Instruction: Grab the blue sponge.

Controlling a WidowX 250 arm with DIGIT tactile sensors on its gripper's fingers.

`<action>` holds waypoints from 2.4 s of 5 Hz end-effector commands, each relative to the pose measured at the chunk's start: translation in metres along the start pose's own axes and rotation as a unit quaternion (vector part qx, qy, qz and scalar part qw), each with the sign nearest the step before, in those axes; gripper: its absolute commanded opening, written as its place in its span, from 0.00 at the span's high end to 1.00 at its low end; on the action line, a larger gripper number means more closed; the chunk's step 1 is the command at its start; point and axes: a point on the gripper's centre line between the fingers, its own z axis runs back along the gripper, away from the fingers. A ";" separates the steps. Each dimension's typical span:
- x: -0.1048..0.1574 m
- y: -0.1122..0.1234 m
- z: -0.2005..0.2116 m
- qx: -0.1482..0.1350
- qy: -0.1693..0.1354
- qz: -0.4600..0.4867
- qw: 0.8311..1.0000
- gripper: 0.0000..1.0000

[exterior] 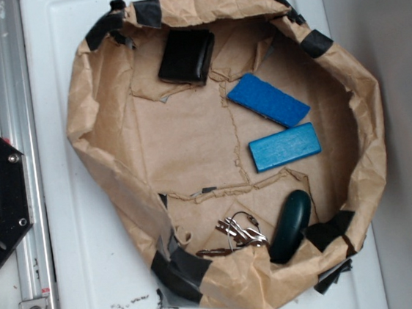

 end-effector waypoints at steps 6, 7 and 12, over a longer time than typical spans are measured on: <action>0.148 0.016 -0.161 0.078 -0.060 -0.329 0.939 0.00; 0.151 0.030 -0.190 0.068 -0.019 -0.317 0.946 0.00; 0.176 0.055 -0.227 0.127 0.035 -0.259 0.957 1.00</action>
